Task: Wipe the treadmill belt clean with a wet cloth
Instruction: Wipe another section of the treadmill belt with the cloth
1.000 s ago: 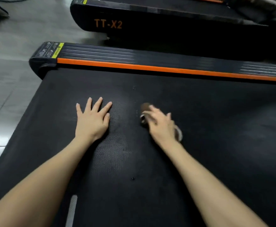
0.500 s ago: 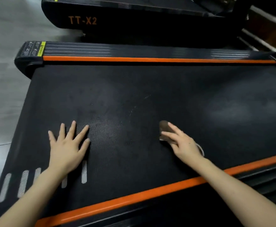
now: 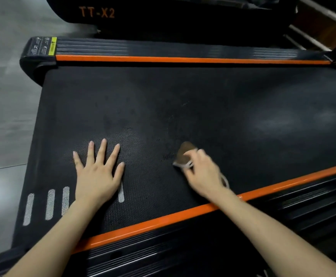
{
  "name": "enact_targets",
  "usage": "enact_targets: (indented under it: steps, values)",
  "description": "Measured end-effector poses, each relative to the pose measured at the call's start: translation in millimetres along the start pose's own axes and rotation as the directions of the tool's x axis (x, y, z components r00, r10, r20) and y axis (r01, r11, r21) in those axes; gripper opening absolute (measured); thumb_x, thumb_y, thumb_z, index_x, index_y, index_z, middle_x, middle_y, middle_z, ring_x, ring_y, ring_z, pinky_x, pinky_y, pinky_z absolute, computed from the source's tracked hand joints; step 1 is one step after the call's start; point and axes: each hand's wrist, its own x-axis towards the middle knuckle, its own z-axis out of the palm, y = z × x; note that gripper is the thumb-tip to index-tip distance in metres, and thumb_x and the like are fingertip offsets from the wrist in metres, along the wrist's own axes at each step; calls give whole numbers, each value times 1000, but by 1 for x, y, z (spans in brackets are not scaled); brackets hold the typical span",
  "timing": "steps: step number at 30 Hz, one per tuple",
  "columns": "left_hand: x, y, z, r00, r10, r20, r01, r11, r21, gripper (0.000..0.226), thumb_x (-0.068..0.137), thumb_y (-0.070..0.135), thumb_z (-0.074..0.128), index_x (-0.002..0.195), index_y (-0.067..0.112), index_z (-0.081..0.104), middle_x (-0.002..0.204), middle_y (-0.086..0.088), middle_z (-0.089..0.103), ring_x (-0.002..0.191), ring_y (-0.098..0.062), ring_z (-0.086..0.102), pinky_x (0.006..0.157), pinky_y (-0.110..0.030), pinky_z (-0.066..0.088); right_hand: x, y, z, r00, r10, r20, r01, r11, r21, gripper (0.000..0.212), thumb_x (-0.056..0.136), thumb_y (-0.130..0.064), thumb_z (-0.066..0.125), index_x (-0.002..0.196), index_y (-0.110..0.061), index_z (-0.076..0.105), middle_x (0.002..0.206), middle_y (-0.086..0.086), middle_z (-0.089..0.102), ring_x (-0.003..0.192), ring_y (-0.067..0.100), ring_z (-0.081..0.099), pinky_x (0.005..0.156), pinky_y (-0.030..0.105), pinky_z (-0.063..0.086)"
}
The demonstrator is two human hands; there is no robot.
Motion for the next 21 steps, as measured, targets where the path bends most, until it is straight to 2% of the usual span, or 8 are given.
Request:
enact_targets:
  steps: [3,6,8,11,14,18,20,21]
  values:
    - [0,-1,0,1000,9,-9,-9,1000,-5,65,90,58,9,148,35,25,157,-6,22,146,-32,9,111,-60,-2,-21,-19,-14,982,-112,153,129,986,-104,62,82,-61,45,134,-25,40,119,4,45,108,23,46,87,39,43]
    - [0,-1,-1,1000,10,-20,-10,1000,-16,65,89,59,8,148,35,25,157,-5,21,146,-31,8,112,-58,-3,-12,-7,-33,988,-155,-2,153,981,-121,68,78,-69,34,129,-30,54,128,7,48,115,26,45,92,40,38]
    - [0,-1,0,1000,12,-24,-12,1000,-15,65,89,59,7,148,36,23,157,-5,19,146,-30,7,112,-57,-4,-3,-2,-27,980,-197,-28,198,980,33,58,83,-63,40,128,-32,56,143,8,42,131,27,38,104,44,32]
    - [0,-3,2,999,13,-29,-14,1000,-19,64,90,59,8,148,37,23,158,-4,19,146,-29,6,112,-57,-4,-8,-16,7,971,-220,99,201,965,169,54,83,-60,45,128,-33,57,152,5,30,143,23,21,115,51,19]
    - [0,-5,2,999,18,-28,-18,1000,-10,64,89,59,6,148,38,22,158,-3,17,146,-29,6,112,-57,-4,-15,-21,14,955,-287,80,275,952,134,42,87,-45,58,125,-29,59,153,4,27,144,22,15,109,41,30]
    - [1,-5,5,998,13,-59,-14,1000,-21,66,88,61,5,147,39,25,157,-2,20,146,-28,8,112,-58,-2,-11,15,-4,855,-498,146,490,867,90,33,88,-19,62,120,-30,64,149,5,36,139,25,30,99,34,39]
    - [1,-5,6,998,9,-69,-10,1000,-21,67,87,62,5,147,40,25,157,-2,20,146,-28,9,113,-58,-1,-8,56,-10,885,-453,102,452,891,34,34,87,-13,62,117,-29,66,145,9,42,133,30,40,101,39,42]
    - [1,-5,6,997,0,-77,-1,1000,-20,67,87,62,4,147,40,25,157,-2,20,146,-28,9,113,-58,-1,-6,76,-14,930,-363,53,362,932,29,34,88,-12,61,117,-28,66,144,11,43,130,33,43,102,42,42]
